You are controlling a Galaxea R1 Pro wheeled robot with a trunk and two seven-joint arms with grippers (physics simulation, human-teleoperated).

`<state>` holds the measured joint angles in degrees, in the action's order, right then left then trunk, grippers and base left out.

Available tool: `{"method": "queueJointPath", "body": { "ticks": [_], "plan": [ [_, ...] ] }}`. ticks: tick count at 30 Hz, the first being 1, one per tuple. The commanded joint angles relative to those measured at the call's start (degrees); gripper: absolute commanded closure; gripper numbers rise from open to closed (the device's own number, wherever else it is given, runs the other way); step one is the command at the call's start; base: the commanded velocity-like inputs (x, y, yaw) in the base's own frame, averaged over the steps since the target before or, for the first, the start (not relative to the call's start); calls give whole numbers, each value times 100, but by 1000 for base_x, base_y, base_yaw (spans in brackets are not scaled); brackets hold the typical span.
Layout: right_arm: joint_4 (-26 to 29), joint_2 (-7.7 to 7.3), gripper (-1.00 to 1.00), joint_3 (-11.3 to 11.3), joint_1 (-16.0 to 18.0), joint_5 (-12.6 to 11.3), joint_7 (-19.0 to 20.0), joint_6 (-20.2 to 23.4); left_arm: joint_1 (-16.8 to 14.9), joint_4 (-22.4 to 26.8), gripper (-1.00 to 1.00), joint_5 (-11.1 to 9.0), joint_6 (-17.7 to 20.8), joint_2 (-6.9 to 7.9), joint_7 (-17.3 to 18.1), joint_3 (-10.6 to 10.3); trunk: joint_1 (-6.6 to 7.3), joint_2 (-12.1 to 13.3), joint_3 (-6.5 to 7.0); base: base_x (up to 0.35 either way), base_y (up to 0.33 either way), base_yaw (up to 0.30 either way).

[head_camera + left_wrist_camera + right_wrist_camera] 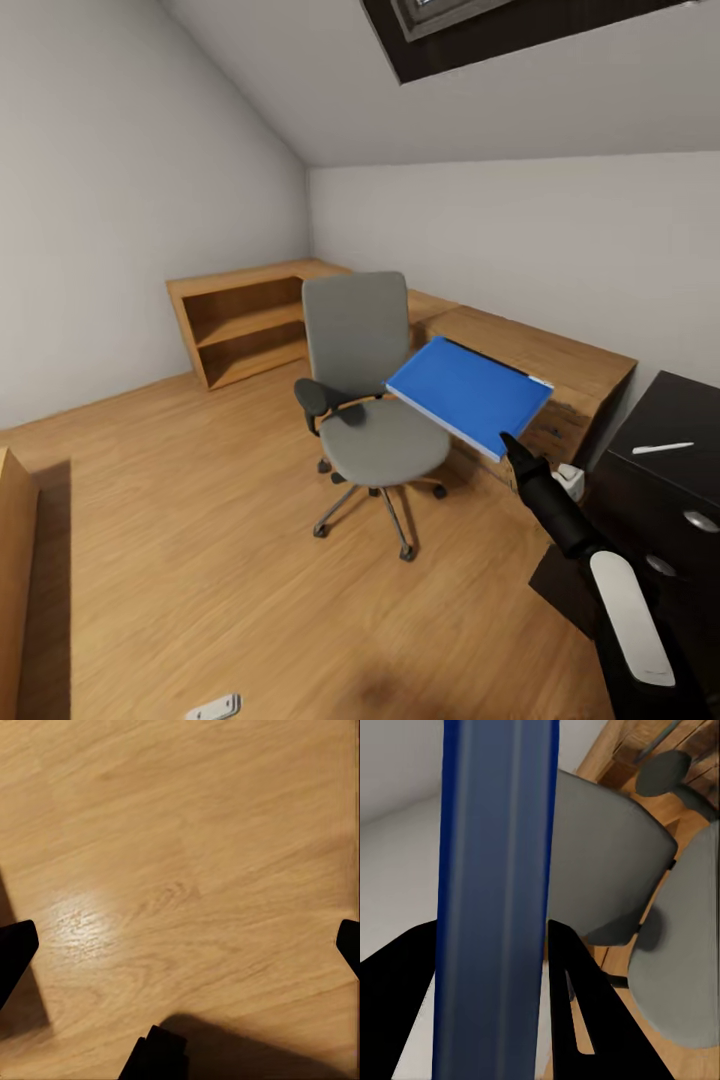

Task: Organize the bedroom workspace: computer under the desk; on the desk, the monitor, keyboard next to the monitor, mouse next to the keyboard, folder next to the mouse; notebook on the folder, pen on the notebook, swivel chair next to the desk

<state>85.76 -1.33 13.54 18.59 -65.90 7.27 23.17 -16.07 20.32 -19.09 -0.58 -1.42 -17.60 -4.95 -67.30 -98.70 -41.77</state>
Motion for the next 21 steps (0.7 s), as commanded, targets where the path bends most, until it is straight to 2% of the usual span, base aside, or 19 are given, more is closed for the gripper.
{"method": "queueJointPath", "body": {
  "ticks": [1, 13, 16, 17, 21],
  "plan": [
    [2, 2, 100, 24, 4, -32, 10, 33, -2, -6, -100, -51, -5, 3, -41, -49, 23, 39, 14, 0, 0, -262],
    [156, 41, 100, 123, 4, -208, 3, 6, -2, -96, -100, -84, -29, 17, -33, -25, 287, 521, 229, 0, 0, -263],
    [152, 43, 100, 265, 4, -219, -10, -97, -2, -100, -100, -78, -46, 4, -33, -28, 353, 641, 283, 0, 0, -263],
    [127, 44, 100, 386, 4, -221, -114, -272, -2, -101, -100, -72, -186, 2, -33, -32, 375, 681, 301, 0, 0, -264],
    [110, 45, 100, 446, 4, -234, -463, -393, -2, -106, -100, -71, -495, -7, -33, -27, 463, 841, 373, 0, 0, -264]
  ]
}}
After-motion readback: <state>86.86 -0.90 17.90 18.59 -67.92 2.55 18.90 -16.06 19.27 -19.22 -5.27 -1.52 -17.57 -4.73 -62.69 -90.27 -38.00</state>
